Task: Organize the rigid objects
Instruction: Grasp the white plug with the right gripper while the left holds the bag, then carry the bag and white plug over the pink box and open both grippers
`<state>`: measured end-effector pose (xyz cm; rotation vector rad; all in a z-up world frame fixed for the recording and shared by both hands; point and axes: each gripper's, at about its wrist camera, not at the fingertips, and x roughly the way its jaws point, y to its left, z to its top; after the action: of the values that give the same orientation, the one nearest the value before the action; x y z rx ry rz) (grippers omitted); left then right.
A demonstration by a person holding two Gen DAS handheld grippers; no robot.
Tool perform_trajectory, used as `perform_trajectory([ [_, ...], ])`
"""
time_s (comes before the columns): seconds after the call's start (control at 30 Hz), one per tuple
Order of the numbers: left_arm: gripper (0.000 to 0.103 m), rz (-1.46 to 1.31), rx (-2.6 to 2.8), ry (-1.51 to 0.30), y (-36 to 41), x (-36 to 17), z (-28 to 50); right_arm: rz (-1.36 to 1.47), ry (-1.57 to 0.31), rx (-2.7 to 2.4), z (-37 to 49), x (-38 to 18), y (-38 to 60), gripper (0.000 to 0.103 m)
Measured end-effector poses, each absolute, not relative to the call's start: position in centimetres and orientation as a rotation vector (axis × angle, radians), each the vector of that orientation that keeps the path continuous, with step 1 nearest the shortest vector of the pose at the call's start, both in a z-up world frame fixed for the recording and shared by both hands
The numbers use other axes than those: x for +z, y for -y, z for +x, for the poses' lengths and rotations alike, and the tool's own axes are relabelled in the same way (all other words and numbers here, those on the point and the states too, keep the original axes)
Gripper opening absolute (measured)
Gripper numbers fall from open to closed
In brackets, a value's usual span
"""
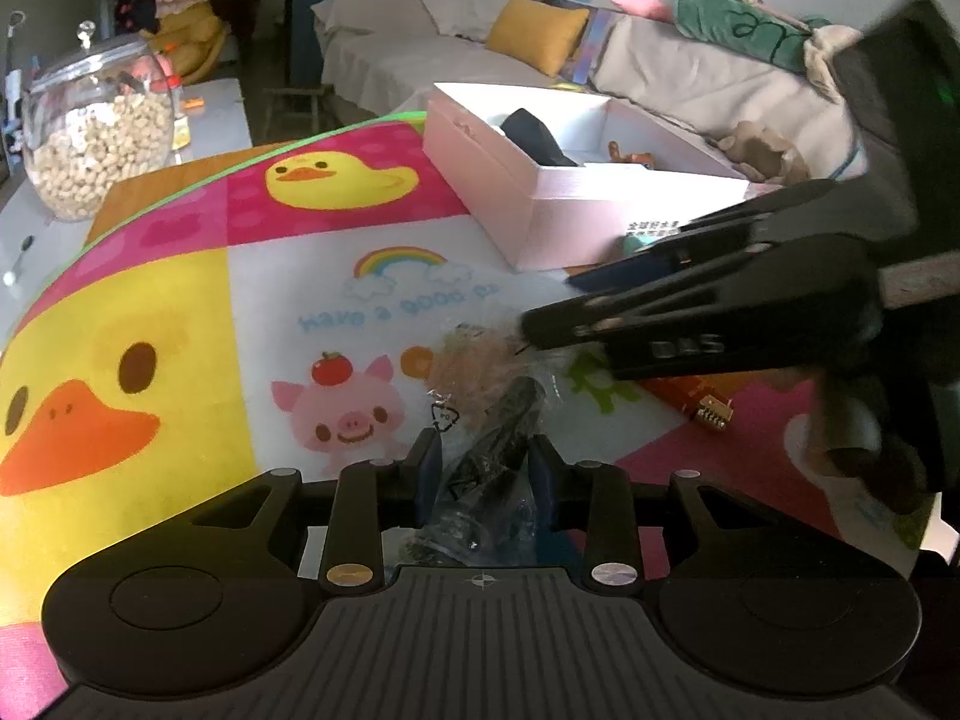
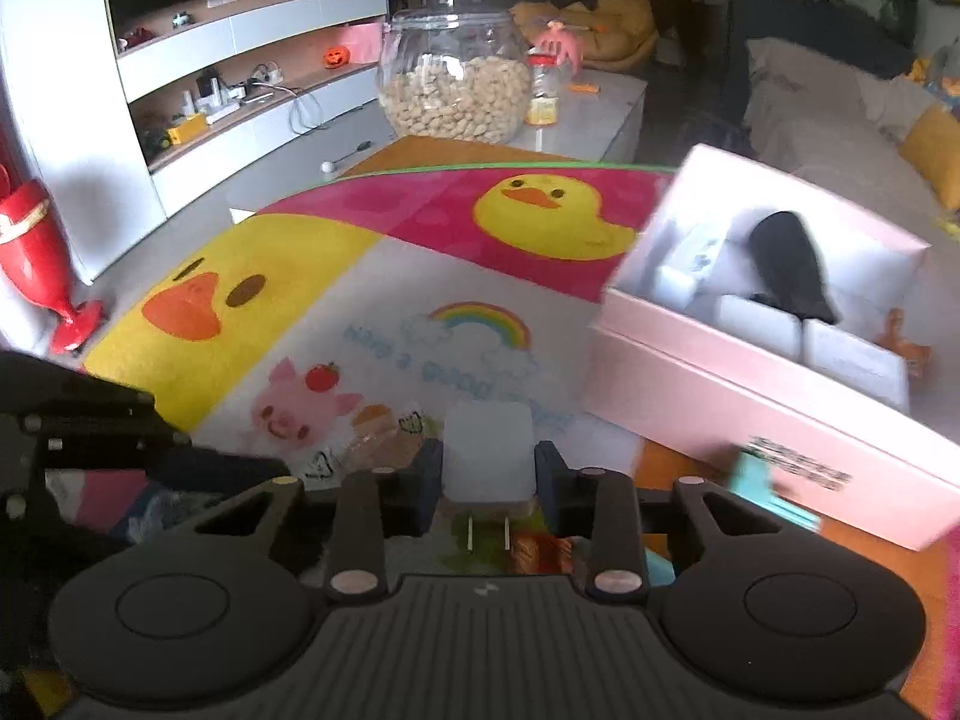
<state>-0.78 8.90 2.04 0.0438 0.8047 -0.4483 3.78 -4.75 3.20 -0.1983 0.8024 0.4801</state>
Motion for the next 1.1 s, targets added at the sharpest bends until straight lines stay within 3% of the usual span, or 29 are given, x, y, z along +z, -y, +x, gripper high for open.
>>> perform_trajectory([
  [0.37,0.037,0.145,-0.442,-0.793,-7.7,1.9,-1.7,-0.062,-0.659,0.331,-1.9,7.4,13.7,0.032],
  [0.7,0.025,0.335,-0.473,-0.688,-6.1,1.9,-4.9,-0.031,-0.594,0.150,-4.9,7.8,19.6,0.032],
  [1.1,0.024,0.229,-0.526,-0.557,-4.8,8.6,-1.0,0.019,-0.495,0.158,-5.8,9.5,20.5,0.032],
])
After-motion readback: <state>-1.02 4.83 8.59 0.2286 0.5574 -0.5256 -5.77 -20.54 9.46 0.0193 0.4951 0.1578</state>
